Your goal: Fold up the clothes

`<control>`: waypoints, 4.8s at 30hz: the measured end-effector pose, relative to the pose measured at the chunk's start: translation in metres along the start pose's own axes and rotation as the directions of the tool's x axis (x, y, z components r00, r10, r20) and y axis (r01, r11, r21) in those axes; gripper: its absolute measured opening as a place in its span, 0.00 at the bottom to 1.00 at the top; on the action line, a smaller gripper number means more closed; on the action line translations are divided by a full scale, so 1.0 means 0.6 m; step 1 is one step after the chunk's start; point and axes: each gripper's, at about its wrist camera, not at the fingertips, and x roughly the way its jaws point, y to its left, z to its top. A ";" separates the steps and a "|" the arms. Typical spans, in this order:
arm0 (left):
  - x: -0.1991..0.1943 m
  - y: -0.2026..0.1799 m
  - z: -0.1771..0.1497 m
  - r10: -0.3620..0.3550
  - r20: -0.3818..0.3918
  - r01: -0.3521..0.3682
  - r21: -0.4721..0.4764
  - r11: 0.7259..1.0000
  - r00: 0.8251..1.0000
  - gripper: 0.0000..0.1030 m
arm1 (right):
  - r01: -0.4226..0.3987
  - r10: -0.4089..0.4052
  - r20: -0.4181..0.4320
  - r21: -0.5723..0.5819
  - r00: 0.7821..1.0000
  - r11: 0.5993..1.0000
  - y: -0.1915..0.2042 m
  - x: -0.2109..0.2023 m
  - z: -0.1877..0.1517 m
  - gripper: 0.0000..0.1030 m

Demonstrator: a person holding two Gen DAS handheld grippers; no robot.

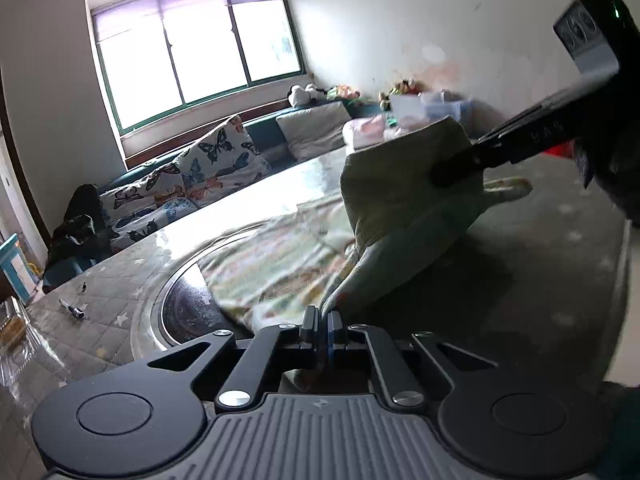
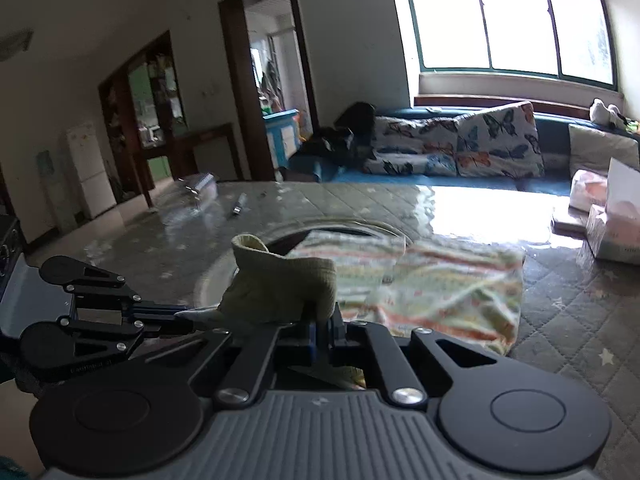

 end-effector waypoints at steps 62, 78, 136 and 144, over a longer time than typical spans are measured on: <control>0.238 0.202 0.060 0.055 -0.281 -0.149 -0.326 0.934 0.958 0.08 | 0.244 -0.217 -0.211 0.110 0.953 0.964 -0.217 0.186 0.022 0.40; 0.211 0.076 0.105 -0.148 -0.165 0.091 -0.311 0.946 0.975 0.11 | 0.294 -0.278 -0.213 0.048 0.937 0.955 -0.204 0.215 0.019 0.09; 0.131 0.072 0.004 -0.169 -0.164 0.084 -0.428 0.900 0.972 0.56 | -0.036 -0.025 -0.341 -0.169 0.940 0.985 0.000 0.388 0.072 0.39; 0.129 0.072 0.007 -0.159 -0.163 0.074 -0.433 0.898 0.974 0.62 | -0.024 -0.039 -0.337 -0.181 0.941 0.983 0.013 0.416 0.081 0.55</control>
